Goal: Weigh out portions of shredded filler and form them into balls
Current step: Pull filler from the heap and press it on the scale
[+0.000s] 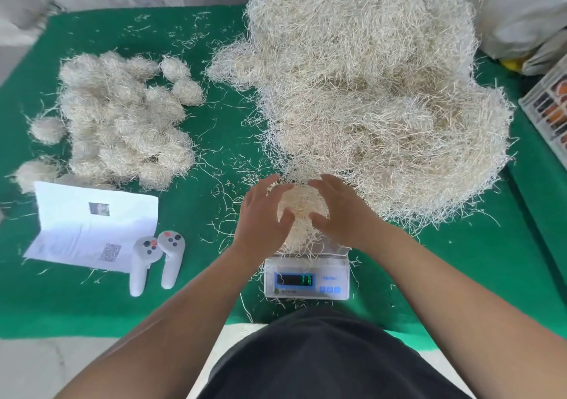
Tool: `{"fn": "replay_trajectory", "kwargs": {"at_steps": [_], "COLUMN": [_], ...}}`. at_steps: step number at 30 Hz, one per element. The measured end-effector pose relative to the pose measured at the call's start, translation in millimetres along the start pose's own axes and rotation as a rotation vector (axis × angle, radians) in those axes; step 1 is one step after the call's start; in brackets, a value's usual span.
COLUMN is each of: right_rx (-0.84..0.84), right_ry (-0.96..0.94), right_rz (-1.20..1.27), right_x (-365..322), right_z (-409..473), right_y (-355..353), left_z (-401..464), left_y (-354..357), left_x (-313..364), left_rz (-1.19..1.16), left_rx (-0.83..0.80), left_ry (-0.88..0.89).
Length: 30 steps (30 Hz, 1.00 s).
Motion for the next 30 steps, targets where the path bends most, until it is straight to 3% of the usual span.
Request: {"fn": "replay_trajectory", "kwargs": {"at_steps": [8, 12, 17, 19, 23, 26, 30], "right_rx": [-0.018, -0.003, 0.224, 0.351, 0.487, 0.422, 0.162], "right_ry": [0.047, 0.058, 0.093, 0.122, 0.273, 0.416, 0.58], "right_rz": [0.027, 0.062, -0.007, -0.084, -0.222, -0.374, -0.523], "right_x": [11.1, 14.6, 30.2, 43.0, 74.4, 100.5, 127.6], "right_z": [-1.7, 1.7, 28.0, 41.8, 72.5, 94.9, 111.0], "right_y": [2.7, -2.4, -43.6, -66.8, -113.8, -138.0, -143.0], "left_z": [-0.9, -2.5, 6.1, 14.4, 33.3, 52.3, 73.5], "left_y": [-1.2, 23.7, 36.0, 29.3, -2.1, -13.7, -12.8], "left_x": [-7.5, -21.4, -15.4, -13.0, -16.4, -9.5, 7.6], "left_rz": [0.015, -0.128, -0.338, -0.373, -0.018, 0.007, -0.047], "left_rx": [0.056, -0.18, -0.313, -0.278, 0.042, 0.098, 0.048], "left_ry": [-0.151, -0.341, -0.288, -0.327, -0.4, -0.392, -0.289]}}
Point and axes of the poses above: each hand's wrist, its own z-axis towards the middle knuckle, its own y-axis out of the palm, x = y × z, the point moved 3 cm from there along z, towards the middle knuckle
